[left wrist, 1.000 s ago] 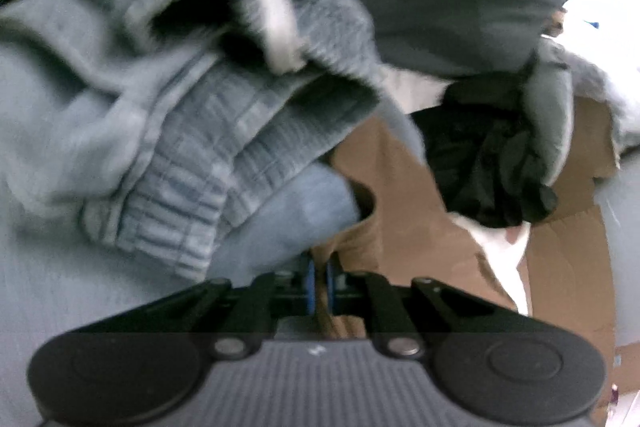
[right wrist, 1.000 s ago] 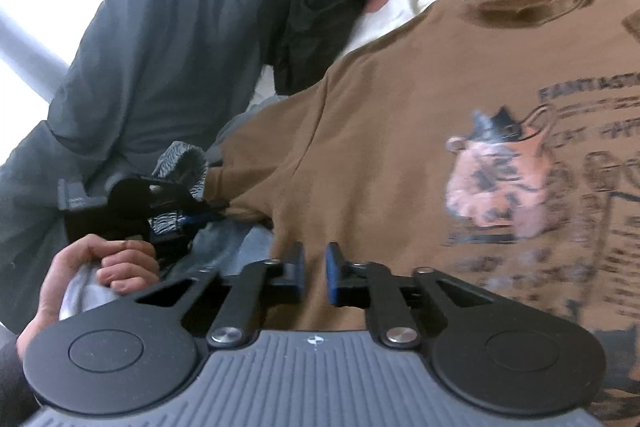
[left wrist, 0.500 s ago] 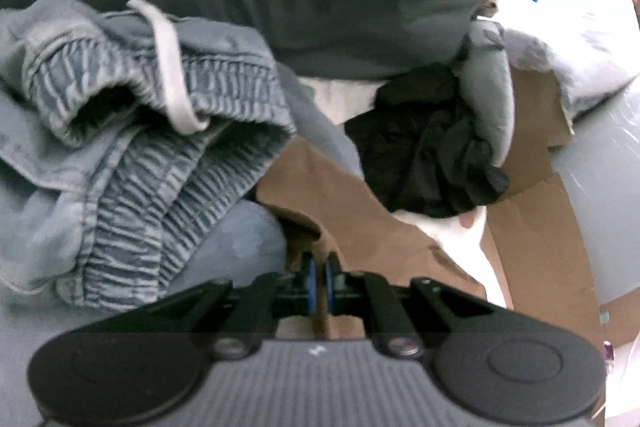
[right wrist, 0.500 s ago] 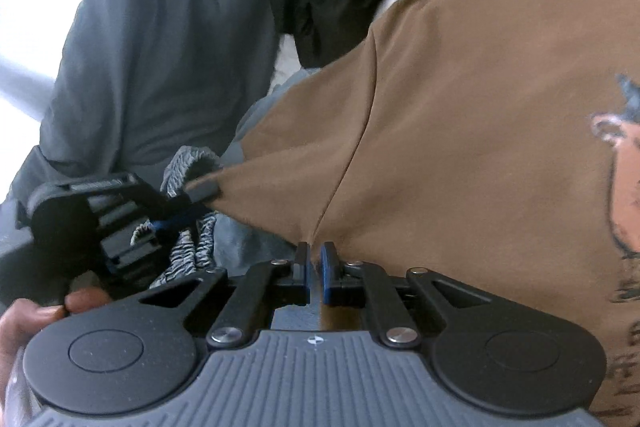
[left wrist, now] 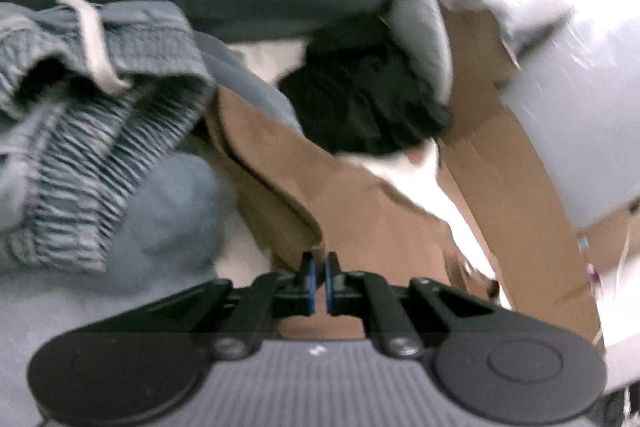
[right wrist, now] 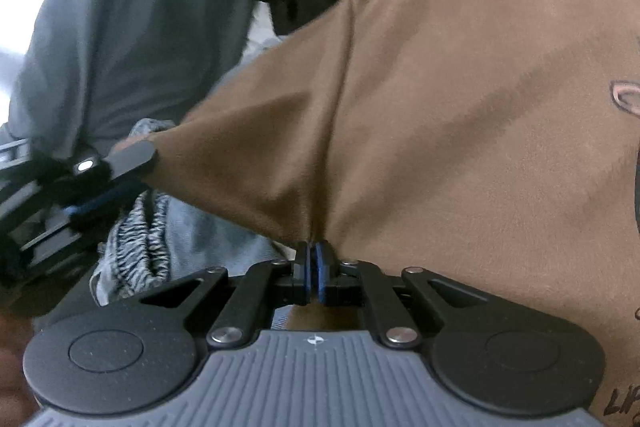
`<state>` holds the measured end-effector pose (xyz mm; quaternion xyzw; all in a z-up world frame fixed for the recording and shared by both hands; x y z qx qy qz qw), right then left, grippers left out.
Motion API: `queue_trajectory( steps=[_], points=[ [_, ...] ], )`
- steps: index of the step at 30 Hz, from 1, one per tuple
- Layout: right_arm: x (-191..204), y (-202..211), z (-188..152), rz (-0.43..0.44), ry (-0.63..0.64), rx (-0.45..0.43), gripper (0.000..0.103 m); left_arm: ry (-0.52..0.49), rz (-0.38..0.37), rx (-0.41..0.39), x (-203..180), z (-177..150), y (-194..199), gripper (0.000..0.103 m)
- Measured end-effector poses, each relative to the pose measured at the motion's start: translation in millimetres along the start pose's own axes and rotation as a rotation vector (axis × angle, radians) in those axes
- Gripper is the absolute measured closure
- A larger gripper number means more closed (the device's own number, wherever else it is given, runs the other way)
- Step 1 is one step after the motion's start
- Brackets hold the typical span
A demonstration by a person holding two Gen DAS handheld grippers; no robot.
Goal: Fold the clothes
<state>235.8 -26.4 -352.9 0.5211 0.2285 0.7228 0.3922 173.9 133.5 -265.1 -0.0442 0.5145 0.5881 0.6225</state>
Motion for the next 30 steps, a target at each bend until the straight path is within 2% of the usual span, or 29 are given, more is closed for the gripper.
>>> queue_trajectory(
  steps=[4,12,15,18,19,20,23,27,30],
  points=[
    [-2.1,-3.1,-4.4,-0.008,0.000,-0.007,0.097,-0.030,-0.029,0.061,-9.2,-14.4,-8.8,0.099],
    [0.8,-1.5,-9.2,-0.009,0.024,-0.026,0.094,-0.078,-0.045,0.117,-14.6,-33.4,-20.4,0.098],
    [-6.2,9.5,-11.1,0.025,0.037,-0.021,0.089,-0.114,-0.032,0.131,-17.8,-34.1,-23.4,0.098],
    [-20.1,33.6,-17.4,0.043,0.024,-0.045,0.069,-0.141,-0.043,0.138,-21.7,-33.7,-24.2,0.098],
    [-24.5,43.2,-20.5,0.039,0.027,-0.060,0.058,-0.149,-0.050,0.140,-23.0,-33.7,-24.2,0.098],
    [-29.0,52.8,-23.6,0.036,0.030,-0.075,0.055,-0.158,-0.052,0.143,-24.2,-34.1,-24.9,0.098],
    [-48.0,77.3,-30.8,0.008,0.027,-0.090,0.056,-0.169,-0.059,0.157,-25.7,-37.7,-29.2,0.098],
    [-79.2,107.0,-31.1,-0.045,-0.068,-0.117,0.055,-0.203,-0.031,0.171,-29.4,-48.3,-36.2,0.098],
    [-100.0,125.5,-29.5,-0.051,-0.164,-0.148,0.055,-0.254,0.001,0.197,-34.1,-57.6,-46.4,0.098]
  ],
)
Point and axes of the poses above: each gripper's, at about its wrist camera, not at the fingertips, and y roughly against the way its jaws point, x to its left, z to its top, the point moved 2 cm from there along -y, roughly the way its jaws point, and after that the axes turned 12 degrees about -z, right-handed, at the moved point
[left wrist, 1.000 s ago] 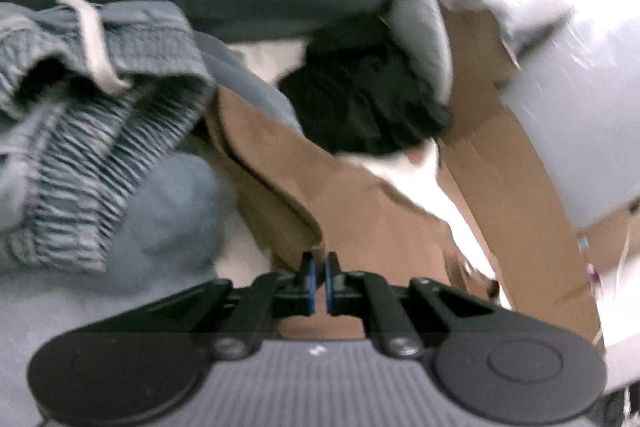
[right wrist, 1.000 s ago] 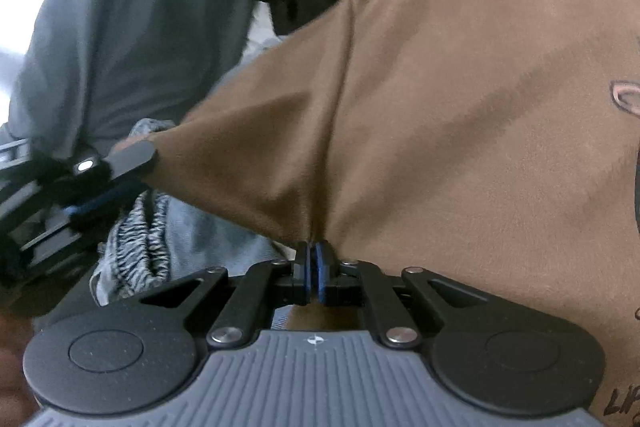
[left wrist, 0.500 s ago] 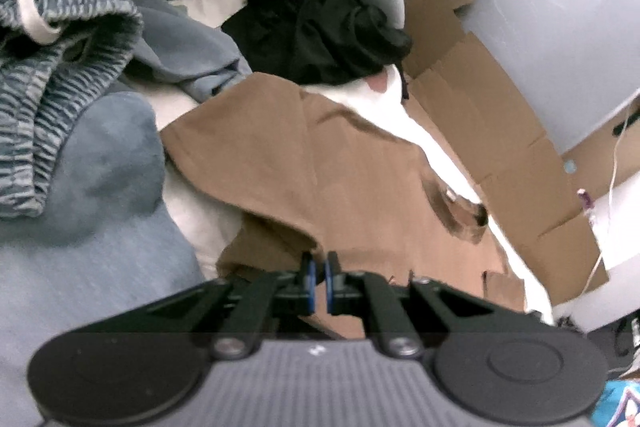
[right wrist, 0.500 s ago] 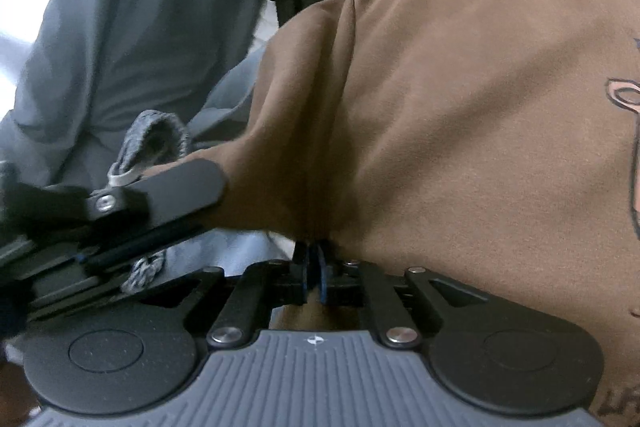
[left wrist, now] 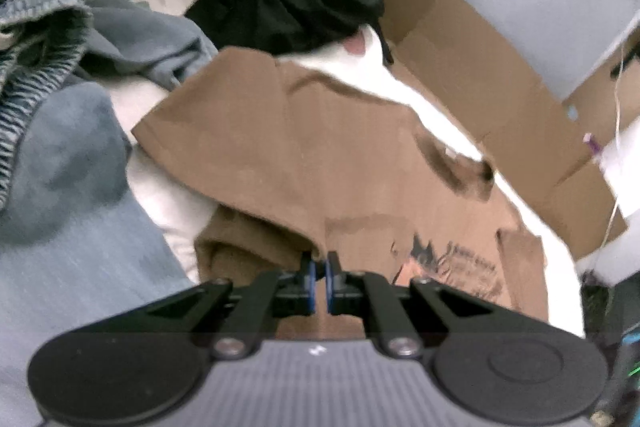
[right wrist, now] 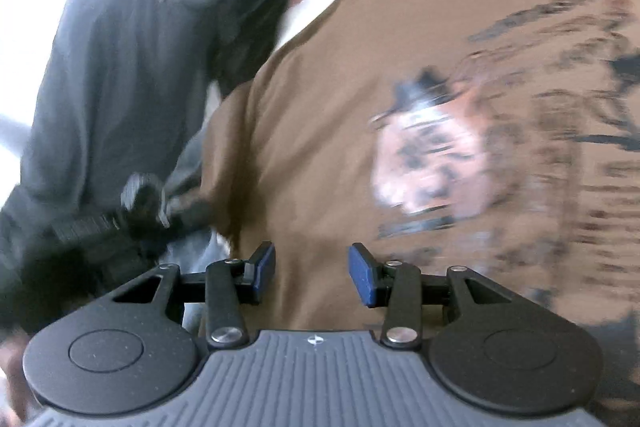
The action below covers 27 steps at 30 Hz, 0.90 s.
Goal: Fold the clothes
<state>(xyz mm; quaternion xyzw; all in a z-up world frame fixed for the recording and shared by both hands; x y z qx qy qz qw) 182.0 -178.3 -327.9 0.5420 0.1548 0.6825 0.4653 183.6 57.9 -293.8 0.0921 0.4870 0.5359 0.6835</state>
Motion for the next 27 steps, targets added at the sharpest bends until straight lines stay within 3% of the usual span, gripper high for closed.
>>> queue_trajectory(
  steps=[5,7,9,16,22,27],
  points=[
    [-13.4,22.5,2.7,-0.022,-0.073,-0.033,0.055,-0.058,0.091,0.079,-4.1,-18.4,-27.4,0.095],
    [-13.4,30.8,1.5,-0.015,-0.082,-0.044,0.055,-0.081,0.112,0.117,-5.8,-24.3,-34.9,0.083],
    [-15.6,38.4,0.1,-0.020,-0.094,-0.056,0.055,-0.108,0.089,0.118,-10.4,-26.9,-32.4,0.065],
    [-20.7,51.5,-4.7,-0.018,-0.128,-0.080,0.055,-0.168,0.085,0.137,-22.7,-21.9,-5.7,0.064],
    [-20.0,55.1,-6.0,-0.010,-0.119,-0.077,0.055,-0.196,0.048,0.126,-23.5,-5.1,16.4,0.048],
    [-19.7,60.5,-5.8,-0.011,-0.116,-0.088,0.055,-0.156,0.119,0.059,-2.8,26.8,26.6,0.046]
  ],
)
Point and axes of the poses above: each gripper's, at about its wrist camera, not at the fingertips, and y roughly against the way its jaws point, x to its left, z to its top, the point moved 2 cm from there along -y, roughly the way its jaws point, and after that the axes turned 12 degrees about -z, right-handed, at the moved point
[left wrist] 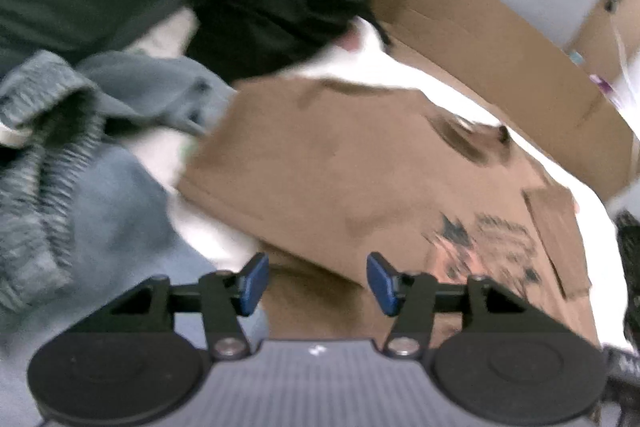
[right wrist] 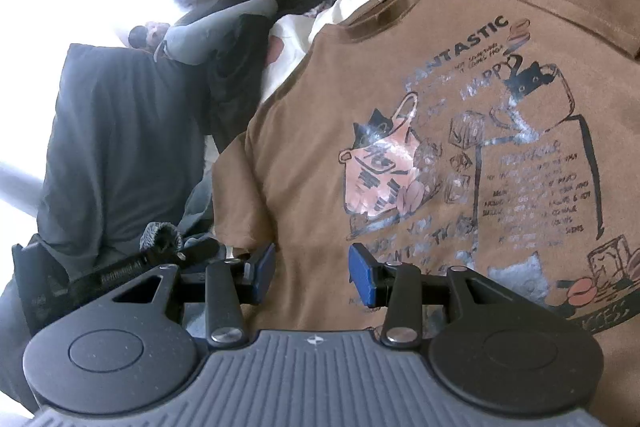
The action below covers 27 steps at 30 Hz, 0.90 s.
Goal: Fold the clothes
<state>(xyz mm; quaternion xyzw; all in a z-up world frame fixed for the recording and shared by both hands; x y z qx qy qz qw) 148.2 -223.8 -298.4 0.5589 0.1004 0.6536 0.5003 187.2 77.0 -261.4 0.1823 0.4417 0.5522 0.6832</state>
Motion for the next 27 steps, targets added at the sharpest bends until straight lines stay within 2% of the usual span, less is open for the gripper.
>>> queue_trajectory(
  steps=[4,6,9,12,17,21,24,27],
  points=[
    [-0.6,2.1,2.0,0.002,-0.001,-0.011,0.055,0.037,0.095,-0.038,25.1,23.6,1.2,0.053],
    [-1.8,2.3,2.3,0.001,-0.008,-0.013,0.055,0.054,0.128,-0.042,37.6,35.5,0.8,0.065],
    [-2.5,1.5,1.0,0.003,-0.011,-0.008,0.055,0.071,0.163,-0.037,53.4,52.1,-2.7,0.075],
    [-2.1,0.7,-1.0,0.005,-0.012,-0.003,0.055,0.057,0.197,-0.022,61.4,62.8,-10.0,0.076],
    [-1.8,0.4,-2.9,0.018,-0.035,0.010,0.055,0.034,0.181,0.022,76.3,79.9,-21.7,0.076],
    [0.1,4.1,-2.1,0.025,-0.034,0.006,0.055,0.031,0.182,0.065,89.2,81.0,-32.3,0.076],
    [-0.3,5.4,-0.3,0.021,-0.034,0.002,0.055,-0.033,0.152,0.105,85.9,78.4,-39.2,0.076],
    [-2.6,5.8,1.3,0.016,-0.048,0.005,0.055,-0.087,0.151,0.147,81.8,73.4,-46.8,0.076]
  ],
)
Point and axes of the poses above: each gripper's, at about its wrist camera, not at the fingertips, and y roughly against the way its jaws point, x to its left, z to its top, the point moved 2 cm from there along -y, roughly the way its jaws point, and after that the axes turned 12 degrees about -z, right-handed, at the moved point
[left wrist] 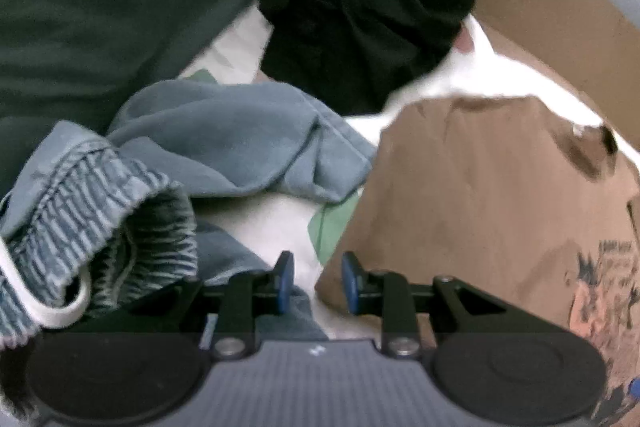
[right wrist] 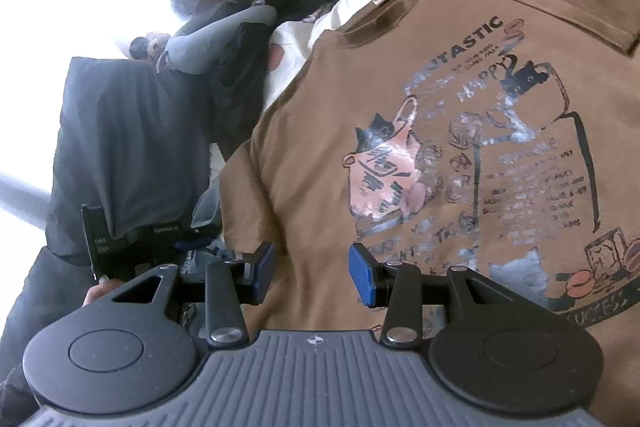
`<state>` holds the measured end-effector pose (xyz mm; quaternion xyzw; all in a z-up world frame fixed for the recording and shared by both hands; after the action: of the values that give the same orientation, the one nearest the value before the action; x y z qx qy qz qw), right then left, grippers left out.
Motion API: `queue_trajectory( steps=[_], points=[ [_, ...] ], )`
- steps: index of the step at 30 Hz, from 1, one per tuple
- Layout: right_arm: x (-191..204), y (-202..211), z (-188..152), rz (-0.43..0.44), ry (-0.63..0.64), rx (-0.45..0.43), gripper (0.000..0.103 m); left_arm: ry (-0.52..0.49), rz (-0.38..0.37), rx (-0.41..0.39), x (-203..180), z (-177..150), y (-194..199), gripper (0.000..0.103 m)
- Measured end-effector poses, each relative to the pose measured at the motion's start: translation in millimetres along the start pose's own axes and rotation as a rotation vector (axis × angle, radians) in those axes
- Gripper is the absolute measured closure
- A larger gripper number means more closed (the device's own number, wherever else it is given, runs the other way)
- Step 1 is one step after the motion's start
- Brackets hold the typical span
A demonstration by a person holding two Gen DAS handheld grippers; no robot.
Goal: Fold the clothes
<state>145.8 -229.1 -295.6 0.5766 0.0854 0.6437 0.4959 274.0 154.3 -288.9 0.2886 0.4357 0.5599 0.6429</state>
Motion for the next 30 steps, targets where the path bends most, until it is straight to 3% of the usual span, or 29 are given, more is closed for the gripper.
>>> queue_trajectory(
  steps=[5,10,19,22,23,24,30],
  points=[
    [-4.0,2.5,-1.8,0.000,-0.028,-0.005,0.055,-0.036,0.020,0.042,-2.9,-4.1,-18.5,0.076],
    [-6.9,-1.5,-7.0,-0.013,-0.032,0.010,0.055,-0.088,0.049,0.064,-9.5,-5.4,-37.5,0.066],
    [-9.5,-10.5,-17.0,-0.022,-0.042,0.035,0.055,-0.028,0.017,0.064,-9.2,-2.4,-51.2,0.061],
    [-9.1,-12.2,-18.8,-0.022,-0.043,0.040,0.055,0.020,-0.012,0.065,-5.4,-1.1,-50.0,0.072],
    [-9.0,-12.8,-19.4,-0.023,-0.044,0.041,0.055,0.026,-0.024,0.066,-6.2,-0.8,-48.1,0.086],
    [-8.5,-12.9,-19.5,-0.021,-0.043,0.042,0.055,0.033,-0.035,0.067,-7.0,-0.3,-46.0,0.093],
    [0.5,-13.0,-11.4,-0.010,0.025,0.037,0.055,0.046,-0.063,0.046,-19.2,5.0,-24.5,0.098]
  ],
)
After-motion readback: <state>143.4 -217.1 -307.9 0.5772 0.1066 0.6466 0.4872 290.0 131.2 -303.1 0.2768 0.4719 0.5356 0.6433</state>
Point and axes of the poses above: each gripper's, at about its wrist camera, not at the fingertips, and y roughly against the way its jaws point, x to its left, z to its top, the point moved 2 cm from there along -y, roughly the way its jaws point, and after that the axes turned 12 degrees about -z, right-handed, at the moved point
